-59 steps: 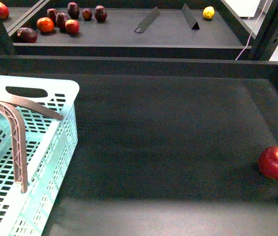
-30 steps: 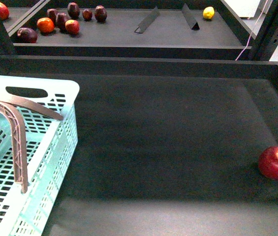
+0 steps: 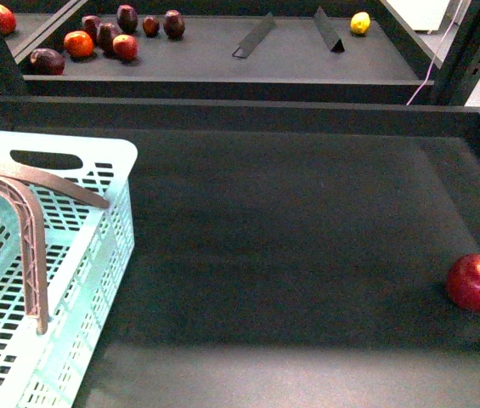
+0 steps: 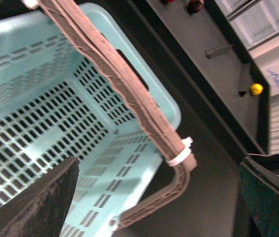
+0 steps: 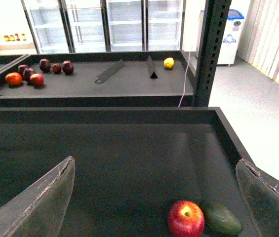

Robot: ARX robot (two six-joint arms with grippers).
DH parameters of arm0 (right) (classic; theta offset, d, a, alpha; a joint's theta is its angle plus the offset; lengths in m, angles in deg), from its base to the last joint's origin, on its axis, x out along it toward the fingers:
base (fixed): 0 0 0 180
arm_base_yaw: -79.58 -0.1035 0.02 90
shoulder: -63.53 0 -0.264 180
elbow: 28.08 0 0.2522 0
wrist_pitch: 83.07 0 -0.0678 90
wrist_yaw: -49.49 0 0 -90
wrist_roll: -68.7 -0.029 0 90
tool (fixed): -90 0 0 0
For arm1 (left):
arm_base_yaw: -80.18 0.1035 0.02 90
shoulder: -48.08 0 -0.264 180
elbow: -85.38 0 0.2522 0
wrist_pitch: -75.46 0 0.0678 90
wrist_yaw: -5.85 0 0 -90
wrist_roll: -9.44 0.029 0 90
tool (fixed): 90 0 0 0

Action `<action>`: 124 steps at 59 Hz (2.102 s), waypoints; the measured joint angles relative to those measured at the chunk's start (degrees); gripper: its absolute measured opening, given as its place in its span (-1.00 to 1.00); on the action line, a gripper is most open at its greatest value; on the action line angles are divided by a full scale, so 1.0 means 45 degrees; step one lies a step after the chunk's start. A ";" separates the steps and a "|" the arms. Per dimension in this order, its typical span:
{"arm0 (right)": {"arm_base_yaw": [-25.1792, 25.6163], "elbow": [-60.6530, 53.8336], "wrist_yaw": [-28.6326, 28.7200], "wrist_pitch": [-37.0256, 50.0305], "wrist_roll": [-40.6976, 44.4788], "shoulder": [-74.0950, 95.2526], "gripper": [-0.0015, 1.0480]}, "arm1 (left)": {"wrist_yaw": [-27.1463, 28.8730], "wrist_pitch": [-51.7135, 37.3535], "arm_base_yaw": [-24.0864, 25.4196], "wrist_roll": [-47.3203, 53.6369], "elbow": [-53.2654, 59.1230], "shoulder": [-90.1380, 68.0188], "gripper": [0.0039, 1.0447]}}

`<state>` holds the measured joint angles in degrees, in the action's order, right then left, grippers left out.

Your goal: Pick apple with right arm and hold basket with left

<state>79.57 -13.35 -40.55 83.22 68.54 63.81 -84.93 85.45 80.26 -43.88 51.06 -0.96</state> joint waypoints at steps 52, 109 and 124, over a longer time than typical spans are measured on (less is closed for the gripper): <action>0.0000 0.0000 0.0000 0.0000 0.0000 0.0000 0.83 | 0.0010 -0.3162 0.1316 -0.4265 -0.4716 -0.9981 0.87; 0.0000 0.0000 0.0000 0.0000 0.0000 0.0000 0.83 | 0.3492 -0.1836 -0.0403 -0.1064 -0.5605 -0.9612 -0.72; 0.0000 0.0000 0.0000 0.0000 0.0000 0.0000 0.83 | 0.3415 -0.1651 -0.1030 -0.0291 -0.5547 -0.7956 -0.72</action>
<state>79.57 -13.35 -40.55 83.22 68.54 63.81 -69.56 78.02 75.63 -45.19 26.10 -36.76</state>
